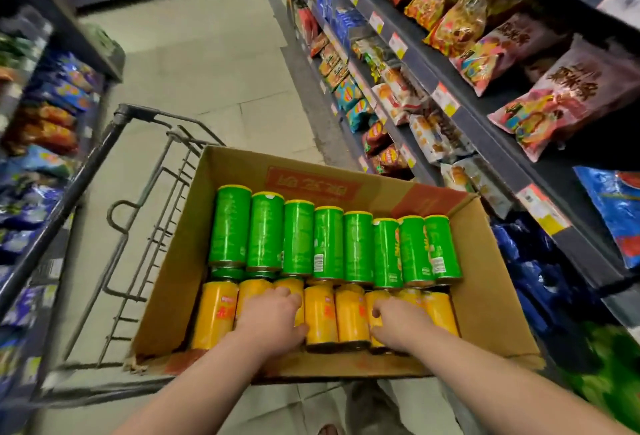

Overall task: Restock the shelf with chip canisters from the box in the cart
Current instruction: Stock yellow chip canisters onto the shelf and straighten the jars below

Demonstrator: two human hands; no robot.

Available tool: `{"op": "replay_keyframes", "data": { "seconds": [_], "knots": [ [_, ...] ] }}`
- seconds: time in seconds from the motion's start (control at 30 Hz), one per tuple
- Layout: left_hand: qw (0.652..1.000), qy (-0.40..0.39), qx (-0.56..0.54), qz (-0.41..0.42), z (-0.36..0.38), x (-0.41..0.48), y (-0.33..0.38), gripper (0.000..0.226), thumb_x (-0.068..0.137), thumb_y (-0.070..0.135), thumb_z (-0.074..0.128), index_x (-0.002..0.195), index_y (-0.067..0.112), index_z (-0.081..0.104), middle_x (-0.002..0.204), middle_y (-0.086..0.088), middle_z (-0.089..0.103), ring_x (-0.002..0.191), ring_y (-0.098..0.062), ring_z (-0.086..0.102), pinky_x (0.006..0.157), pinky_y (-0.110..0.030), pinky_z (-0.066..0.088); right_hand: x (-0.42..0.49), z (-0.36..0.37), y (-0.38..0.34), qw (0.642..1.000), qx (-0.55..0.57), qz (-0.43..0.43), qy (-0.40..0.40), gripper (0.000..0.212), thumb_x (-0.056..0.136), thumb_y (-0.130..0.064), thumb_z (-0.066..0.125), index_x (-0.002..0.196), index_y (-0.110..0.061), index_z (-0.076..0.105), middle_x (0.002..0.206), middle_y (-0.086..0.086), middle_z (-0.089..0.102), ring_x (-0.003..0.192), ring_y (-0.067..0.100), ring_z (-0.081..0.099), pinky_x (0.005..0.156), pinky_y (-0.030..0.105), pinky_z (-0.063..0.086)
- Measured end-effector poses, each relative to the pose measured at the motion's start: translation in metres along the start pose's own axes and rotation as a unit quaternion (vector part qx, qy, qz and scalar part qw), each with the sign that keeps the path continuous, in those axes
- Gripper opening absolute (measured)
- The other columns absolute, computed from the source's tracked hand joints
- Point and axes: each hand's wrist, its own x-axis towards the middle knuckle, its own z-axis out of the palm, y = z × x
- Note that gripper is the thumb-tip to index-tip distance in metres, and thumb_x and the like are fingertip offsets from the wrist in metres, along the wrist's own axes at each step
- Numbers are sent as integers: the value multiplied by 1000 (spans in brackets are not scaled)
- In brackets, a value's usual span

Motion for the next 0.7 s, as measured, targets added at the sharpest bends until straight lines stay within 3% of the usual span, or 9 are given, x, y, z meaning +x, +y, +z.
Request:
{"op": "replay_keyframes", "data": {
  "seconds": [0.33,0.57,0.7],
  "knots": [
    [989,-148,-17,-12,31,56,17,49,87,47,50,128,21,48,131,-5,48,122,-26,47,94,-37,44,66,28,4,995,23,9,-94,41,89,-27,51,127,-13,49,133,11,52,122,29,52,96,36,45],
    [974,-185,-112,-65,45,73,24,54,87,49,54,132,21,45,129,-5,49,116,-25,52,92,-37,47,89,46,-7,980,161,82,-86,72,82,-47,65,139,-12,39,137,9,49,123,27,51,96,31,43],
    [963,-185,-170,-98,50,78,25,54,87,46,55,132,19,45,131,-7,48,117,-25,53,92,-33,45,96,50,-17,979,146,110,-94,82,76,-59,66,138,-11,40,138,10,47,125,26,48,97,31,42]
  ]
}}
